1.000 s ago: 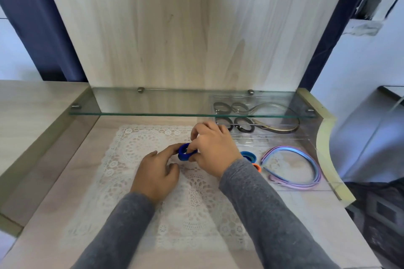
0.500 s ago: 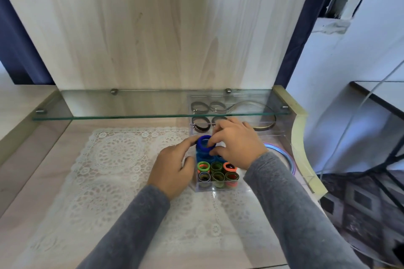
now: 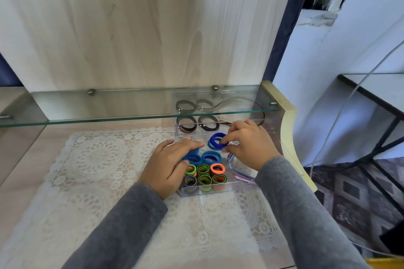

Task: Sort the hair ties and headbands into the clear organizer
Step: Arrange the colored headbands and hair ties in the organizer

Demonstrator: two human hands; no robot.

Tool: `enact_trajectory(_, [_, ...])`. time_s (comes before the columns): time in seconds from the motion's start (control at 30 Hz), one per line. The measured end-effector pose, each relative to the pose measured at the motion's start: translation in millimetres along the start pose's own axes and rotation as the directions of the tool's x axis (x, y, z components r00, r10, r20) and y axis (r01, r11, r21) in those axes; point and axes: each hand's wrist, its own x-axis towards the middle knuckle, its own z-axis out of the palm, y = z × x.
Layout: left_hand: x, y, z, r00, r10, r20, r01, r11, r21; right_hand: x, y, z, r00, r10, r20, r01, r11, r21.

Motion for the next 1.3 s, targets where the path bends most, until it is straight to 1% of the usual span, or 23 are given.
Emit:
enact_trajectory(0.2, [-1.6, -3.3, 2.1, 0.997, 0.069, 0.044, -0.073, 0.993, 0.093, 5.6, 0.5, 7.8, 1.000, -0.008, 0.029, 0.008, 1.000, -0.018])
enact_trajectory(0.43, [-2.9, -3.4, 1.7, 0.993, 0.104, 0.059, -0.110, 0.988, 0.108, 8.9, -6.6, 14.1, 0.996, -0.006, 0.089, 0.013, 0.997, -0.081])
enact_trajectory(0.53, [-3.0, -3.1, 2.0, 0.993, 0.105, 0.045, -0.109, 0.989, 0.097, 9.5, -8.9, 13.3, 0.993, 0.001, 0.117, 0.009, 0.996, -0.089])
enact_trajectory(0.6, [-3.1, -2.3, 1.7, 0.994, 0.105, 0.021, -0.107, 0.989, 0.100, 8.3, -8.8, 11.2, 0.991, 0.013, 0.134, -0.002, 0.997, -0.081])
enact_trajectory(0.67, [-3.1, -1.5, 0.6, 0.994, 0.107, -0.014, -0.104, 0.987, 0.126, 6.1, -7.7, 7.9, 0.989, 0.039, 0.142, -0.036, 0.999, -0.027])
enact_trajectory(0.77, [-3.7, 1.0, -1.2, 0.989, 0.106, -0.100, -0.087, 0.980, 0.179, 2.8, -6.0, 5.4, 0.990, 0.098, 0.102, -0.104, 0.993, 0.061])
enact_trajectory(0.87, [-4.3, 2.9, -0.9, 0.975, 0.077, -0.208, -0.033, 0.978, 0.206, -0.5, -6.2, 8.3, 0.986, 0.161, 0.039, -0.163, 0.986, 0.041])
enact_trajectory(0.97, [-5.1, 0.6, -0.2, 0.959, 0.022, -0.283, 0.041, 0.975, 0.217, -2.3, -9.0, 11.9, 0.979, 0.191, 0.065, -0.191, 0.982, 0.000])
enact_trajectory(1.07, [-4.8, -0.8, -0.3, 0.954, -0.020, -0.298, 0.090, 0.970, 0.225, -1.7, -13.2, 14.0, 0.979, 0.192, 0.075, -0.189, 0.981, -0.042])
enact_trajectory(1.3, [-5.1, 0.1, 0.1, 0.952, -0.046, -0.302, 0.123, 0.963, 0.241, 3.4, -24.7, 20.0, 0.983, 0.180, 0.031, -0.177, 0.981, -0.083])
